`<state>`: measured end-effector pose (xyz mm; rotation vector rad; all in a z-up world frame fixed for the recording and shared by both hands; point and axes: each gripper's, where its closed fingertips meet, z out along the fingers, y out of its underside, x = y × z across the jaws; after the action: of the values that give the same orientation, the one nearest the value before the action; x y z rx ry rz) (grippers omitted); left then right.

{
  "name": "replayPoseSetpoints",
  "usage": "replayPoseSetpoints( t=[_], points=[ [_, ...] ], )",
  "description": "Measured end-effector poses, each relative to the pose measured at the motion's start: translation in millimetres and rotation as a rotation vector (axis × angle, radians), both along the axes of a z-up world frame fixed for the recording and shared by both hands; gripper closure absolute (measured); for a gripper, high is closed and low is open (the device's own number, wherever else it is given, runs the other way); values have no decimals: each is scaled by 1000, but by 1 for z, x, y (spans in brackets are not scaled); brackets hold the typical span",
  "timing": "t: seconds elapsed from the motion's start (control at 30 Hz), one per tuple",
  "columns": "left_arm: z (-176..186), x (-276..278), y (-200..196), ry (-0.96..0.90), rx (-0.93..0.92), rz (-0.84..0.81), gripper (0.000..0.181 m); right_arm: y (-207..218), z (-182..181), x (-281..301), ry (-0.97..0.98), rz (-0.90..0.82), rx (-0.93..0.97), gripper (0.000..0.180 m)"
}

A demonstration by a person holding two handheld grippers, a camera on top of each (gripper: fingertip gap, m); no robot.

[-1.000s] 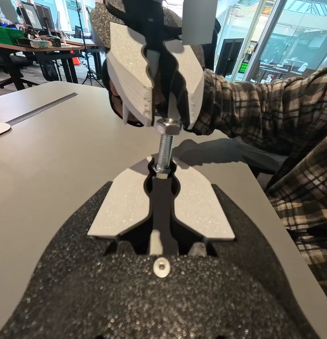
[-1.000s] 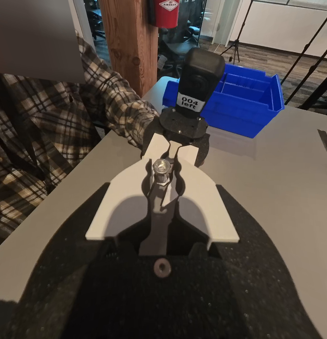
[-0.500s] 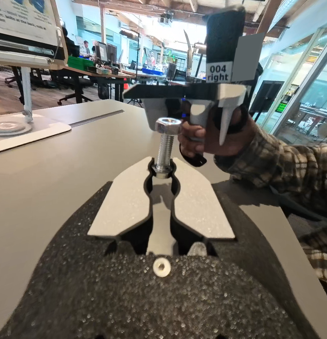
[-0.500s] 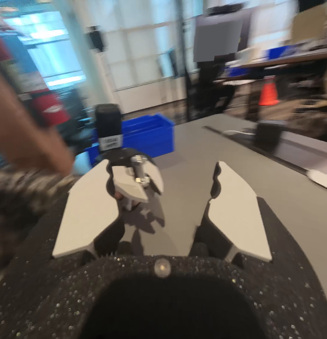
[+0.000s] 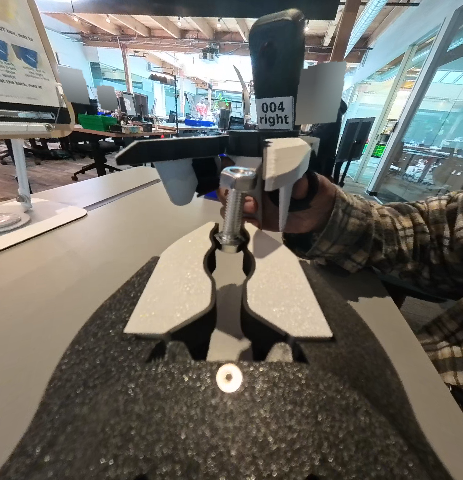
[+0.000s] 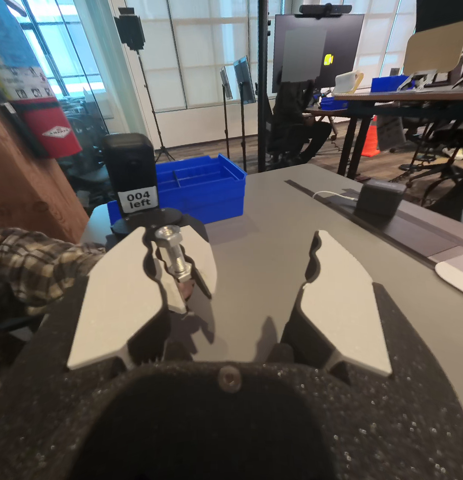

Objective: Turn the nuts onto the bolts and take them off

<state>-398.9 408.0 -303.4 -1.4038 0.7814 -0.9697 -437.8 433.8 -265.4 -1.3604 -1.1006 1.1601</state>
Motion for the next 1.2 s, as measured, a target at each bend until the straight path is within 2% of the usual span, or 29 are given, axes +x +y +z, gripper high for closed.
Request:
replayPoseSetpoints(
  t=[0.67, 0.97, 1.2],
  points=[
    [9, 1, -6, -31, 48, -24, 166, -7, 7, 2, 24, 74, 39, 70],
    [10, -5, 0, -38, 35, 17, 166, -4, 7, 4, 23, 25, 27, 74],
    [6, -6, 3, -21, 26, 49, 166, -2, 7, 5, 19, -132, 35, 75]
  ],
)
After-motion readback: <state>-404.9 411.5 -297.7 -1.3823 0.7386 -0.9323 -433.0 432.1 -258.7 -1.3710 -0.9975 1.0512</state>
